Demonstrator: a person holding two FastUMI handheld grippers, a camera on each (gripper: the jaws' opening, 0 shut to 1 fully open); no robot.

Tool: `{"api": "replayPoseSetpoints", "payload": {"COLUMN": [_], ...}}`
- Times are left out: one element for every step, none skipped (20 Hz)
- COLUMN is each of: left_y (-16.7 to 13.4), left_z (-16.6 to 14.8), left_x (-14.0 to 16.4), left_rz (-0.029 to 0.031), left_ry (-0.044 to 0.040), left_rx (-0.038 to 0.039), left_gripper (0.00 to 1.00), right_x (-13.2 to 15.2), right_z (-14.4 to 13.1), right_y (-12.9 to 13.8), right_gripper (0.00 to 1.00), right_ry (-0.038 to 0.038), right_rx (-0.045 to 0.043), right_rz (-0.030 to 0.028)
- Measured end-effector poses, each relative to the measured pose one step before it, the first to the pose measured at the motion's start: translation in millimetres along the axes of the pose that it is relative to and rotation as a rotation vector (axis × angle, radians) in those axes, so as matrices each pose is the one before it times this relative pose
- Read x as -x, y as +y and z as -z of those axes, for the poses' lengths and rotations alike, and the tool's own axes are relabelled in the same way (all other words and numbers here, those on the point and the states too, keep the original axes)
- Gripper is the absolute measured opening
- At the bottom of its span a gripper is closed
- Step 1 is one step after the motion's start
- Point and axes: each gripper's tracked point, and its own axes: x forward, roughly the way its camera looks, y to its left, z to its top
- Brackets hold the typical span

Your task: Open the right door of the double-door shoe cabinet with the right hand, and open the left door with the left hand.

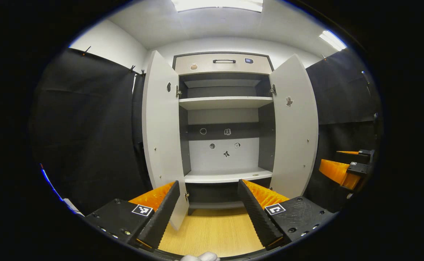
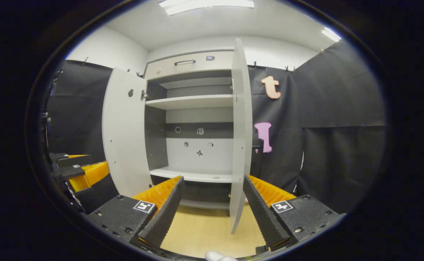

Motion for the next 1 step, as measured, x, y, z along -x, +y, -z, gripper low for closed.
{"api": "replayPoseSetpoints", "payload": {"left_y": [-1.51], "left_z": [1.07], "left_x": [-1.84], "left_rz": [0.00197], "left_ry": [0.00219], "left_rx": [-0.00021], "left_gripper": [0.96], "right_x": [-0.19], "right_z": [-0.27], "right_y": [0.01], "right_gripper": [0.99], "right_ry": [-0.0011], "right_rx": [0.00009], "right_rz": [-0.00021]}}
